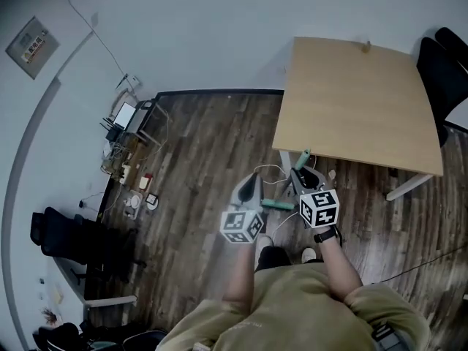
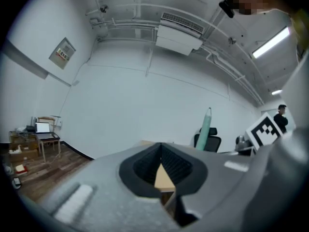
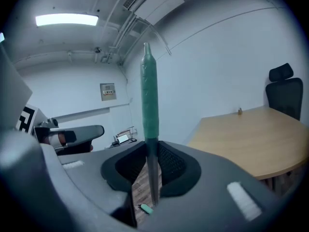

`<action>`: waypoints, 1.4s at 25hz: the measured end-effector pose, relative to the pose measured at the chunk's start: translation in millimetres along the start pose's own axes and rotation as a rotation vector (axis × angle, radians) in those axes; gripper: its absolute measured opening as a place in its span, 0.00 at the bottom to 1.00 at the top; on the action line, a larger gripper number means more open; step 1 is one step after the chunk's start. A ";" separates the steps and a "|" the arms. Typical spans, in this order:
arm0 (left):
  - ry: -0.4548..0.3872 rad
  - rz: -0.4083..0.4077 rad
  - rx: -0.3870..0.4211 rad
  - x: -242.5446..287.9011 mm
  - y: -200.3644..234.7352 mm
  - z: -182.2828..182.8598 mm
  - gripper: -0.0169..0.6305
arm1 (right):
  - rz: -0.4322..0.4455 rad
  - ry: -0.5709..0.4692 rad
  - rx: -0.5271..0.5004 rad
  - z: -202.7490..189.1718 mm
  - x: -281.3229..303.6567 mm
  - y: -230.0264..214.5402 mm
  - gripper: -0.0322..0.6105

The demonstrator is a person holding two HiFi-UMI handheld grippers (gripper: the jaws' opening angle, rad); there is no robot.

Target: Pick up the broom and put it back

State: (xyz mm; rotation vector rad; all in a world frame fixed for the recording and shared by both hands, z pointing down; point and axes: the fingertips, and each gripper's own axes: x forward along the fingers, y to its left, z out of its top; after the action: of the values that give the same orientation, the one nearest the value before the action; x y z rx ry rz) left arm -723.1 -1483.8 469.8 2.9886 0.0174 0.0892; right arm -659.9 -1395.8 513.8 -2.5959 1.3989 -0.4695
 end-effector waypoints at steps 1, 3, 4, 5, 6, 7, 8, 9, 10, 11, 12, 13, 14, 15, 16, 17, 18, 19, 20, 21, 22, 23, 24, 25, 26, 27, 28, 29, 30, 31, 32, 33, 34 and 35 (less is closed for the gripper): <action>0.003 -0.018 -0.006 13.4 6.1 0.8 0.03 | -0.015 0.014 -0.002 -2.8 10.1 -5.2 0.18; 0.018 -0.053 -0.024 33.2 19.6 0.7 0.03 | -0.044 0.056 -0.009 -13.4 29.2 -9.6 0.18; 0.030 -0.075 -0.029 39.6 26.3 0.9 0.03 | -0.060 0.082 -0.010 -19.6 37.4 -8.2 0.18; 0.039 -0.094 -0.029 45.4 34.0 2.4 0.03 | -0.076 0.108 -0.012 -23.5 45.7 -5.6 0.17; 0.045 -0.107 -0.025 52.0 43.4 4.8 0.03 | -0.093 0.132 -0.019 -24.1 55.2 -2.8 0.17; 0.049 -0.113 -0.024 59.2 54.6 6.4 0.03 | -0.106 0.152 -0.033 -22.7 66.2 -0.2 0.18; 0.055 -0.113 -0.029 66.0 67.2 5.5 0.03 | -0.113 0.170 -0.053 -21.9 78.1 2.8 0.18; 0.065 -0.113 -0.046 70.6 80.2 1.4 0.03 | -0.114 0.188 -0.078 -24.1 89.5 7.4 0.17; 0.078 -0.116 -0.070 72.1 93.0 -5.2 0.03 | -0.110 0.207 -0.104 -30.0 99.3 13.5 0.17; 0.088 -0.124 -0.096 71.6 105.6 -12.7 0.03 | -0.111 0.227 -0.126 -38.7 107.4 19.4 0.17; 0.097 -0.134 -0.116 70.9 118.2 -20.2 0.03 | -0.123 0.247 -0.140 -48.9 114.6 23.3 0.17; 0.107 -0.144 -0.128 71.4 131.5 -27.9 0.03 | -0.149 0.267 -0.145 -59.7 121.9 24.1 0.17; 0.124 -0.154 -0.132 73.7 145.3 -37.1 0.03 | -0.181 0.288 -0.141 -71.7 130.1 22.1 0.17; 0.152 -0.159 -0.129 77.8 159.3 -49.2 0.03 | -0.212 0.312 -0.130 -85.5 139.3 17.8 0.17; 0.193 -0.159 -0.125 83.2 172.2 -65.0 0.03 | -0.237 0.339 -0.115 -101.2 148.6 11.1 0.18; 0.243 -0.154 -0.119 89.6 182.6 -84.5 0.03 | -0.255 0.368 -0.097 -118.6 156.9 1.7 0.17; 0.295 -0.148 -0.113 96.4 189.8 -106.2 0.03 | -0.268 0.394 -0.075 -137.1 164.0 -10.0 0.18; 0.341 -0.143 -0.105 103.4 194.5 -127.7 0.03 | -0.277 0.417 -0.048 -156.1 170.3 -22.7 0.18; 0.376 -0.136 -0.096 110.1 198.5 -146.9 0.03 | -0.280 0.439 -0.020 -175.2 176.7 -34.3 0.18; 0.400 -0.120 -0.093 115.9 203.9 -162.7 0.03 | -0.278 0.459 0.007 -194.1 183.8 -43.6 0.18; 0.417 -0.088 -0.107 120.2 212.2 -174.6 0.03 | -0.274 0.481 0.033 -212.2 191.4 -50.5 0.18; 0.422 -0.043 -0.146 123.2 222.3 -182.5 0.03 | -0.270 0.504 0.056 -228.6 199.3 -56.6 0.18; 0.412 0.000 -0.204 125.8 231.6 -187.0 0.03 | -0.269 0.527 0.076 -243.3 207.1 -62.9 0.18; 0.395 0.025 -0.265 128.2 237.5 -190.0 0.03 | -0.268 0.549 0.092 -257.1 214.7 -69.2 0.18; 0.381 0.030 -0.306 130.5 239.7 -194.2 0.03 | -0.263 0.569 0.105 -270.8 222.3 -74.5 0.18; 0.381 0.023 -0.317 133.3 239.5 -200.8 0.03 | -0.252 0.586 0.114 -283.9 230.4 -78.8 0.18; 0.394 0.010 -0.301 136.9 238.2 -209.8 0.03 | -0.240 0.599 0.118 -296.1 239.6 -82.5 0.18; 0.413 -0.009 -0.268 140.9 237.0 -219.8 0.03 | -0.228 0.610 0.119 -307.0 249.6 -85.4 0.18; 0.433 -0.029 -0.235 144.8 236.7 -230.0 0.03 | -0.217 0.619 0.116 -317.2 260.0 -87.9 0.18; 0.448 -0.046 -0.210 148.5 237.5 -239.9 0.03 | -0.207 0.629 0.109 -326.7 270.2 -90.4 0.18; 0.459 -0.057 -0.197 151.9 238.8 -249.4 0.03 | -0.197 0.637 0.100 -335.9 279.5 -93.7 0.18; 0.468 -0.063 -0.193 154.6 239.9 -258.5 0.03 | -0.188 0.645 0.089 -344.4 287.2 -97.8 0.18; 0.477 -0.067 -0.191 156.3 240.0 -266.9 0.03 | -0.181 0.651 0.078 -352.0 293.2 -102.1 0.18; 0.488 -0.072 -0.189 157.1 239.2 -274.3 0.03 | -0.176 0.654 0.066 -358.3 298.4 -106.8 0.18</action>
State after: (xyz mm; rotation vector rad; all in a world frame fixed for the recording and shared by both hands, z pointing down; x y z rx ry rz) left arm -581.0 -1676.4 785.8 2.6990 0.1607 0.7607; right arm -545.9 -1581.5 939.6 -2.6320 1.2609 -1.4643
